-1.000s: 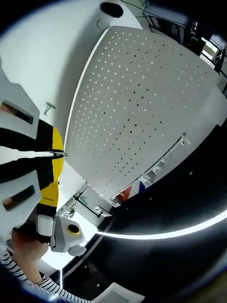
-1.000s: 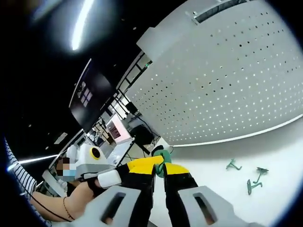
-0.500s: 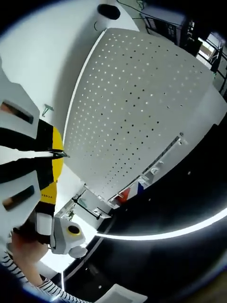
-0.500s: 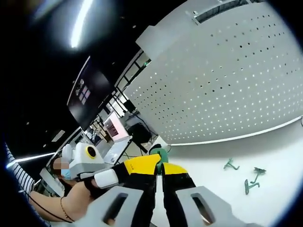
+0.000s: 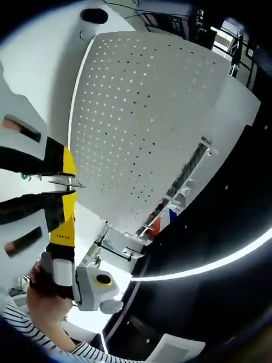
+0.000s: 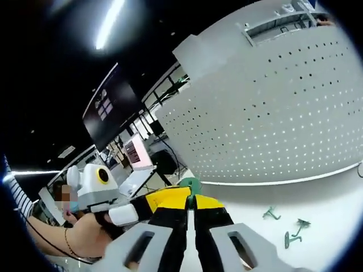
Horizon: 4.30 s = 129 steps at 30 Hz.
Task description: Insert the hook assembly into the mounting plate slot until the hook locks in place.
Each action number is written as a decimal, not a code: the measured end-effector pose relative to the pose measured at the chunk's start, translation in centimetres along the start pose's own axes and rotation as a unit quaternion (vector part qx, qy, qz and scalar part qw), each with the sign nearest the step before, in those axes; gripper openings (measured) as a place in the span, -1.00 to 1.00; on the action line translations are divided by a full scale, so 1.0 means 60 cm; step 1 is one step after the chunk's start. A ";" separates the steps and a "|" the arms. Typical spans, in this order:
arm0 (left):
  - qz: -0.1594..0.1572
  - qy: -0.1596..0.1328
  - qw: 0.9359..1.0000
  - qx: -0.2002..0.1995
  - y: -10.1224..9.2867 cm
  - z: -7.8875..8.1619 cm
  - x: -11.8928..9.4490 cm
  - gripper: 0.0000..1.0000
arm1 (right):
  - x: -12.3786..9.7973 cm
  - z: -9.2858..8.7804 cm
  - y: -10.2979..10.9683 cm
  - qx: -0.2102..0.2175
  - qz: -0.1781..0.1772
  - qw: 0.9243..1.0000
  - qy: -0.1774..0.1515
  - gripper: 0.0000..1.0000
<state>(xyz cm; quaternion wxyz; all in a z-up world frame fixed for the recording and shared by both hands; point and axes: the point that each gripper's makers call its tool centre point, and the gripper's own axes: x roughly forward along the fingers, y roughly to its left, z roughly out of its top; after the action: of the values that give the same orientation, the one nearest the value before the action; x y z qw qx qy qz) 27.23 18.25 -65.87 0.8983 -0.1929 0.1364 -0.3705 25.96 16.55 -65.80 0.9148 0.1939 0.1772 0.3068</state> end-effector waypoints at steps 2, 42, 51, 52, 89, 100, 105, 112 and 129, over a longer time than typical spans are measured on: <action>0.001 0.000 1.000 0.011 0.001 0.005 -0.003 -0.69 | 0.000 0.008 0.003 -0.006 -0.001 1.000 -0.012 -1.00; 0.053 0.007 0.998 0.039 0.048 -0.014 -0.048 0.61 | 0.030 0.151 -0.063 -0.145 -0.145 0.962 -0.180 -0.99; 0.061 0.021 0.997 0.043 0.055 -0.029 -0.056 0.69 | 0.039 0.187 -0.078 -0.173 -0.169 0.949 -0.201 -0.99; 0.062 0.023 0.997 0.045 0.056 -0.031 -0.056 0.69 | 0.041 0.193 -0.083 -0.172 -0.173 0.948 -0.205 -0.99; 0.085 0.033 0.992 0.088 0.083 -0.030 -0.060 1.00 | 0.086 0.301 -0.166 -0.161 -0.240 0.922 -0.256 -0.99; 0.087 0.046 0.990 0.103 0.089 -0.037 -0.063 1.00 | 0.095 0.305 -0.181 -0.156 -0.252 0.920 -0.255 -0.99; 0.089 0.047 0.990 0.104 0.093 -0.035 -0.066 1.00 | 0.099 0.296 -0.188 -0.154 -0.258 0.920 -0.251 -0.99; 0.098 0.042 0.990 0.098 0.102 -0.033 -0.075 1.00 | 0.096 0.295 -0.188 -0.160 -0.263 0.917 -0.255 -0.99; 0.115 0.044 0.988 0.089 0.119 -0.037 -0.091 1.00 | 0.105 0.298 -0.194 -0.164 -0.272 0.913 -0.257 -0.99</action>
<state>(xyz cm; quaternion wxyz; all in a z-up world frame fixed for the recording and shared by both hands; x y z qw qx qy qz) 26.97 26.27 -70.50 0.9416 -0.0787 0.1631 -0.2839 44.32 7.56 -57.08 0.9958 0.0576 -0.0704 0.0105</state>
